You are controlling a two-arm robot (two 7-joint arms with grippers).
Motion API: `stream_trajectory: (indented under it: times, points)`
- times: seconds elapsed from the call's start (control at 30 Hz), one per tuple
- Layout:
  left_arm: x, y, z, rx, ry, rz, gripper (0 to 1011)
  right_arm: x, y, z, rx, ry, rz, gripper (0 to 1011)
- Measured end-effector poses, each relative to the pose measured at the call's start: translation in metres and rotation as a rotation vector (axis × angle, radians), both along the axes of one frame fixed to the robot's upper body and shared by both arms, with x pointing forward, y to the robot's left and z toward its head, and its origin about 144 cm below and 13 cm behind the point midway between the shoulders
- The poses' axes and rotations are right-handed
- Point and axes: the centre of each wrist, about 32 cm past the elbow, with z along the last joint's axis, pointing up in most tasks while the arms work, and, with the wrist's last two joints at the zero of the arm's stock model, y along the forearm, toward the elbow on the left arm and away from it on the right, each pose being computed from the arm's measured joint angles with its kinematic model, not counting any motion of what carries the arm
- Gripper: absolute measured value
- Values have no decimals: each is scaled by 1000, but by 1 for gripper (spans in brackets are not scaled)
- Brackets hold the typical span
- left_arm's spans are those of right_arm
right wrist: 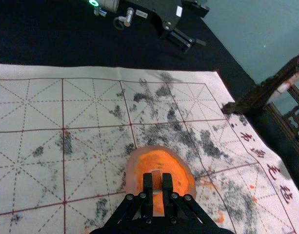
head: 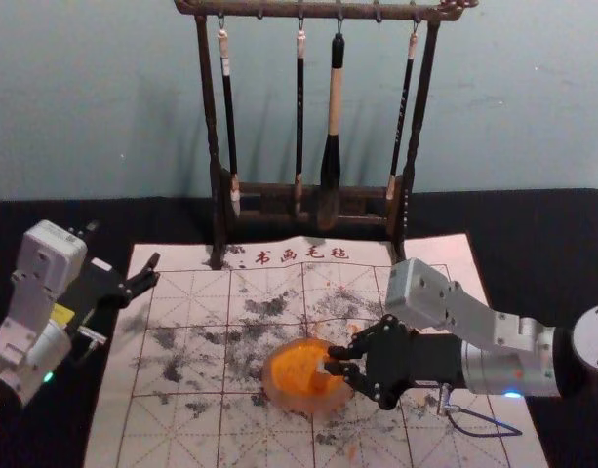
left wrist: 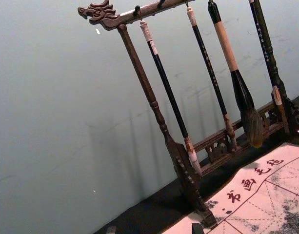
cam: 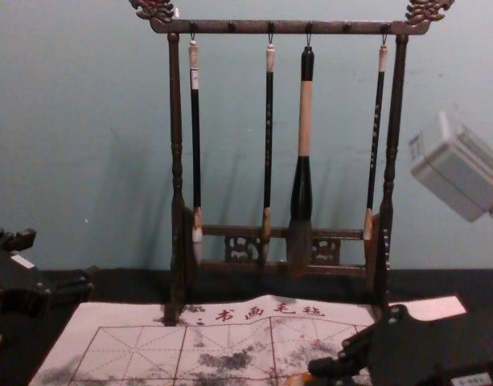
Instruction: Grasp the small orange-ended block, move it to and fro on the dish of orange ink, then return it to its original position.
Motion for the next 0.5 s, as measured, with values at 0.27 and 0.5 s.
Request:
stream_trajectory:
  times: [0.27,0.5]
  points:
    - [0,0,0,0,0,0,1001,4,8,0,1,-3,20,85]
    - [0,0,0,0,0,0,1002,10,15,0,-1,-6,29,85]
